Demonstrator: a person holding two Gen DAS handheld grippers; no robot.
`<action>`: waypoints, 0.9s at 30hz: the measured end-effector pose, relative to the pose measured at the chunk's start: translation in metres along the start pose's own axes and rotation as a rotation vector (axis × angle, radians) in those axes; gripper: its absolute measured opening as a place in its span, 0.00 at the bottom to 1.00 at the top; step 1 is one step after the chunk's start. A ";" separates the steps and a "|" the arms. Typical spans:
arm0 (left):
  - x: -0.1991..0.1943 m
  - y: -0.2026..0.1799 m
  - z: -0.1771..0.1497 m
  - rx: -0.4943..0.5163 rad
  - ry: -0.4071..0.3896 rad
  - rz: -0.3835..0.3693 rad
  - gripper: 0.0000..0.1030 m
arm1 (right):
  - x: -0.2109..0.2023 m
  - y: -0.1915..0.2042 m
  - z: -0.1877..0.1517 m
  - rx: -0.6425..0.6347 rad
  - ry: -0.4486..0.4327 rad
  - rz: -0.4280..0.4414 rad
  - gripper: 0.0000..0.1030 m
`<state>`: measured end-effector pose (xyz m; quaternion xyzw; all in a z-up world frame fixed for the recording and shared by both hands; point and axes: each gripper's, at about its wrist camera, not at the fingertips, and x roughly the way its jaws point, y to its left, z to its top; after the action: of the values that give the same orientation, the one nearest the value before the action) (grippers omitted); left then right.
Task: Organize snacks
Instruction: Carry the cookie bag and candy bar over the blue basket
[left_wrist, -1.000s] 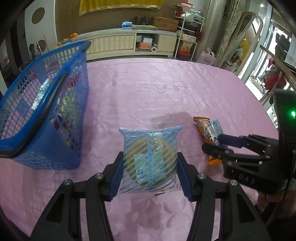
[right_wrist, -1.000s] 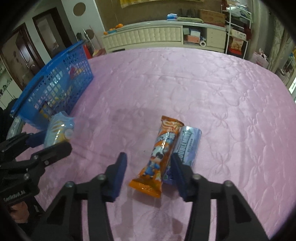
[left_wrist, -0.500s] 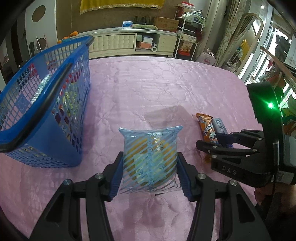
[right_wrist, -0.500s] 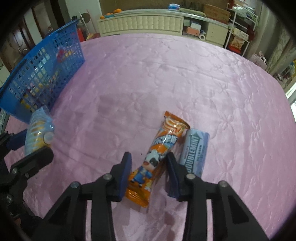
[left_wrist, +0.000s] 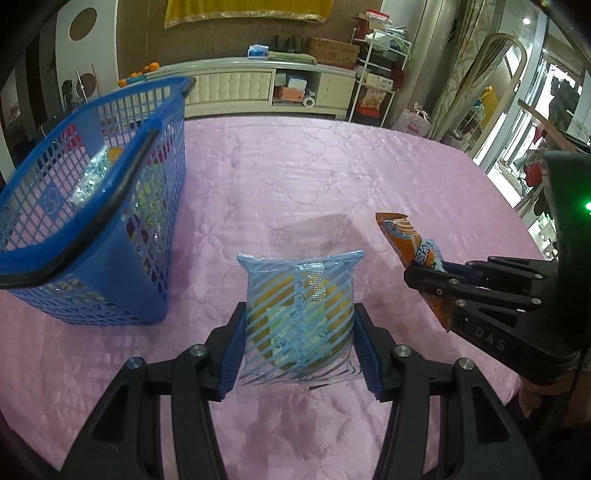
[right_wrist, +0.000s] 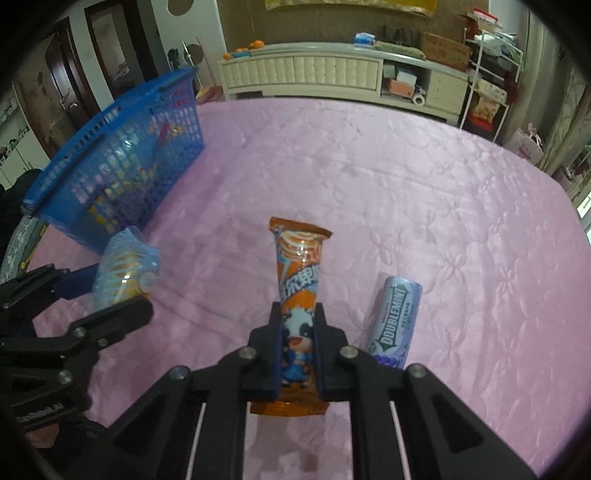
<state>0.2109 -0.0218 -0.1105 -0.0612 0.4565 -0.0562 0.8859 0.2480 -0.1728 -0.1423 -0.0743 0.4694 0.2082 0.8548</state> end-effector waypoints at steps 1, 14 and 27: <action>-0.004 -0.001 0.000 -0.001 -0.007 -0.004 0.50 | -0.005 0.001 0.000 -0.002 -0.008 0.002 0.16; -0.055 -0.007 -0.003 0.018 -0.108 -0.011 0.50 | -0.070 0.029 -0.013 -0.051 -0.106 -0.011 0.16; -0.110 0.000 -0.010 0.034 -0.221 -0.007 0.50 | -0.131 0.075 -0.012 -0.138 -0.220 -0.054 0.16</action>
<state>0.1389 -0.0051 -0.0279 -0.0535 0.3549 -0.0600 0.9314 0.1449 -0.1461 -0.0349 -0.1225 0.3550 0.2238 0.8994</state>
